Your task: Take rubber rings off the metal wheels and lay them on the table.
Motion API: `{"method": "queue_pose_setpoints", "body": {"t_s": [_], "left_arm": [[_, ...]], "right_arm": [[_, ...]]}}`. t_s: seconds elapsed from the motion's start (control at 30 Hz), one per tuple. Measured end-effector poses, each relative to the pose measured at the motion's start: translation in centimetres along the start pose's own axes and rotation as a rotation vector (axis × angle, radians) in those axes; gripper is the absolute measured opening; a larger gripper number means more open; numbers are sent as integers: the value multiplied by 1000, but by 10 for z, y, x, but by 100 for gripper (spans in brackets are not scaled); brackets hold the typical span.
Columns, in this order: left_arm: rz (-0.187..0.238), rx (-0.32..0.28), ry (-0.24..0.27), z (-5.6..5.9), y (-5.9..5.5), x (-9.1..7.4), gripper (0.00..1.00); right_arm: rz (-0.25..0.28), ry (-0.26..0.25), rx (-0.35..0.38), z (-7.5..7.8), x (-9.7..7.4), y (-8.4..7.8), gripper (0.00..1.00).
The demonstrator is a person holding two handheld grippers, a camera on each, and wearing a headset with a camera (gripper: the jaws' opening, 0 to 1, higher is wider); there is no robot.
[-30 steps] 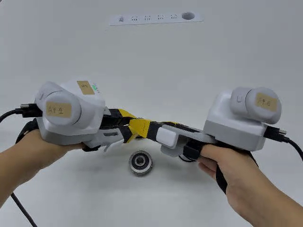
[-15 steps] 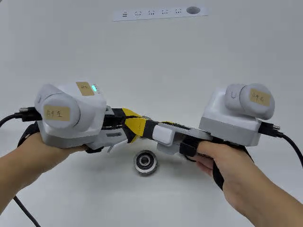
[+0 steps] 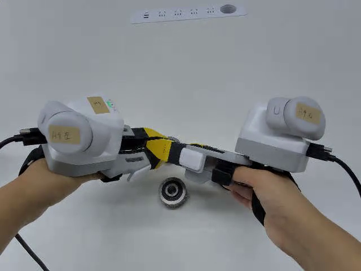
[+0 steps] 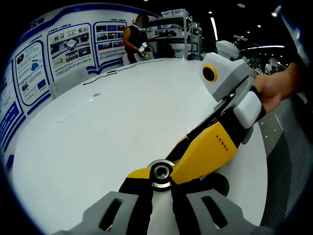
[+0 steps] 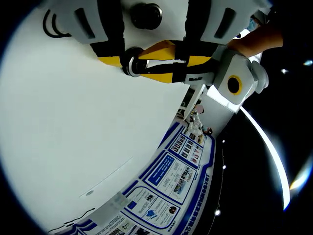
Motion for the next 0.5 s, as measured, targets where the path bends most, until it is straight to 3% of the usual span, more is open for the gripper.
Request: {"method": "queue_pose_setpoints", "body": {"t_s": [0.3,0.5], "left_arm": [[-2,0,2,0,0,0,13],[-1,-1,2,0,0,0,13]], "right_arm": [[24,-3,4,0,-5,3,40],[16,-35,-8,5,-6,2,41]]}}
Point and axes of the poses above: the centre of the closed fingertips' face, and the gripper's own axes: x roughly forward along the fingers, z roughly to its right, y roughly out of its top, the point moved 8 cm from there along -x, roughly backward along the fingers, and after that the axes turned 8 degrees about y, right-handed, at the moved point
